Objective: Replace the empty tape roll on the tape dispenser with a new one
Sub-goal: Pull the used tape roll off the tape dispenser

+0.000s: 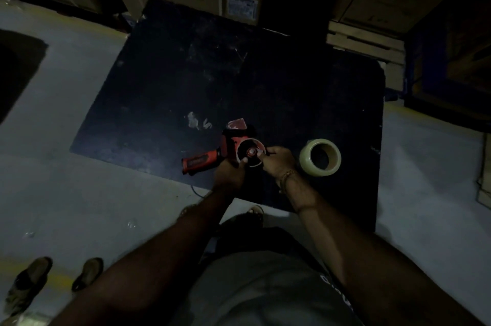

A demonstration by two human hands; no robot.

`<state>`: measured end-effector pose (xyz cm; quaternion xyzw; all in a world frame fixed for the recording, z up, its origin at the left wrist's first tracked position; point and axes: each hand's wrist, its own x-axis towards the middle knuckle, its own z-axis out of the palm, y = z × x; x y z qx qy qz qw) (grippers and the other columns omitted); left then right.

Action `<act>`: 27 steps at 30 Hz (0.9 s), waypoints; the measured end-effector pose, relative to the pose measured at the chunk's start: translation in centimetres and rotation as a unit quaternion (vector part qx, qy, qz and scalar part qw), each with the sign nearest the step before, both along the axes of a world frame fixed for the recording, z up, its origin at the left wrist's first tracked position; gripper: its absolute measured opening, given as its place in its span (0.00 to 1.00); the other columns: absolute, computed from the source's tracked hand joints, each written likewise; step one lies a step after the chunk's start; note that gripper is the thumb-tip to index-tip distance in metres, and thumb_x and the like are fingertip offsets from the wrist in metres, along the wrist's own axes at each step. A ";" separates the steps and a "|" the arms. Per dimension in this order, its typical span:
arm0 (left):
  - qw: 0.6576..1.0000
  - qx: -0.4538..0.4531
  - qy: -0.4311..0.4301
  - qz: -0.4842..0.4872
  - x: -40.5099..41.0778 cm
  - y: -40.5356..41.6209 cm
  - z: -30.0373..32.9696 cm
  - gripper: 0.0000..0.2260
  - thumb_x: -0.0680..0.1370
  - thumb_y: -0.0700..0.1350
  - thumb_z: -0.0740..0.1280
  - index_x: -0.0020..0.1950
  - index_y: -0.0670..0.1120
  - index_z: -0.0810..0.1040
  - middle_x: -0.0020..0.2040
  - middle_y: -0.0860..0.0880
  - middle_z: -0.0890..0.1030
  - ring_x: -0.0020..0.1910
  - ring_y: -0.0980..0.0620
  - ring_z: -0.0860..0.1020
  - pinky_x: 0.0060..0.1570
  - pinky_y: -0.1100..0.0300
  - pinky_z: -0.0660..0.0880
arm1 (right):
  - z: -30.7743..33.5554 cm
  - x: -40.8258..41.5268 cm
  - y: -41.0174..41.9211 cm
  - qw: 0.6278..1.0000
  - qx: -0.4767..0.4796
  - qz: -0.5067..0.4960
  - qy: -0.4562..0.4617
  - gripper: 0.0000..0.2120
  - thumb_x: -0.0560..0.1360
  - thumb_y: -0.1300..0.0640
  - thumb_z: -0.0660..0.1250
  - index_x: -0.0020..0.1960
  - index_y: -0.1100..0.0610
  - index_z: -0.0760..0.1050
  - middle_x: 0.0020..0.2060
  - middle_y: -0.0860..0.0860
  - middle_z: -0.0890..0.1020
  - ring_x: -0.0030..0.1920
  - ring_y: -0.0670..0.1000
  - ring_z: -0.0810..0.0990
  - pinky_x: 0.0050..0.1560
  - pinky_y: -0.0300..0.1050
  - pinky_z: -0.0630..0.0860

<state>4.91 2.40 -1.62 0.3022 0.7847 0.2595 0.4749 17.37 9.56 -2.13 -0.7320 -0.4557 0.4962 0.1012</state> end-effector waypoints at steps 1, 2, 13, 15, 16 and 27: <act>1.000 -0.009 -0.008 0.018 0.1 0.0 -0.1 0.19 0.84 0.51 0.67 0.51 0.34 0.83 0.50 0.35 0.85 0.54 0.37 0.84 0.56 0.45 0.79 | -0.1 -0.1 0.1 1.000 -0.008 -0.006 0.005 0.14 0.78 0.54 0.76 0.57 0.64 0.86 0.54 0.62 0.89 0.57 0.62 0.87 0.61 0.63 0.83; 0.999 -0.016 -0.022 0.040 0.1 0.0 -0.3 0.18 0.83 0.51 0.68 0.47 0.36 0.82 0.47 0.36 0.85 0.51 0.38 0.84 0.53 0.46 0.78 | -0.1 -0.1 0.1 1.000 -0.017 -0.009 0.007 0.14 0.77 0.54 0.76 0.55 0.65 0.86 0.53 0.62 0.89 0.56 0.63 0.87 0.61 0.64 0.83; 0.964 -0.027 -0.156 0.213 0.6 0.8 -0.8 0.10 0.81 0.43 0.69 0.59 0.38 0.82 0.58 0.36 0.85 0.60 0.35 0.83 0.64 0.39 0.80 | -0.7 -0.5 0.2 0.996 -0.041 -0.061 0.042 0.11 0.75 0.58 0.77 0.51 0.67 0.86 0.53 0.63 0.89 0.51 0.56 0.87 0.61 0.63 0.84; 0.960 -0.012 -0.167 0.226 0.8 0.9 -0.7 0.04 0.81 0.39 0.69 0.52 0.41 0.83 0.57 0.37 0.86 0.56 0.38 0.84 0.58 0.46 0.81 | -0.6 -0.5 0.2 0.996 -0.039 -0.068 0.043 0.11 0.75 0.58 0.77 0.51 0.67 0.86 0.53 0.64 0.89 0.53 0.57 0.88 0.61 0.64 0.84; 0.959 -0.011 -0.169 0.228 0.9 0.9 -0.8 0.05 0.81 0.38 0.69 0.51 0.42 0.84 0.56 0.38 0.86 0.55 0.40 0.84 0.56 0.48 0.80 | -0.6 -0.5 0.2 0.996 -0.038 -0.067 0.043 0.12 0.74 0.58 0.77 0.51 0.68 0.86 0.53 0.64 0.88 0.51 0.57 0.87 0.60 0.65 0.84; 0.967 -0.035 -0.146 0.205 0.9 1.0 -1.0 0.12 0.77 0.45 0.71 0.59 0.44 0.85 0.54 0.45 0.87 0.57 0.41 0.85 0.63 0.42 0.81 | -0.4 -0.5 0.4 0.998 -0.043 -0.042 0.026 0.13 0.75 0.59 0.76 0.51 0.70 0.85 0.52 0.65 0.88 0.56 0.63 0.88 0.60 0.65 0.84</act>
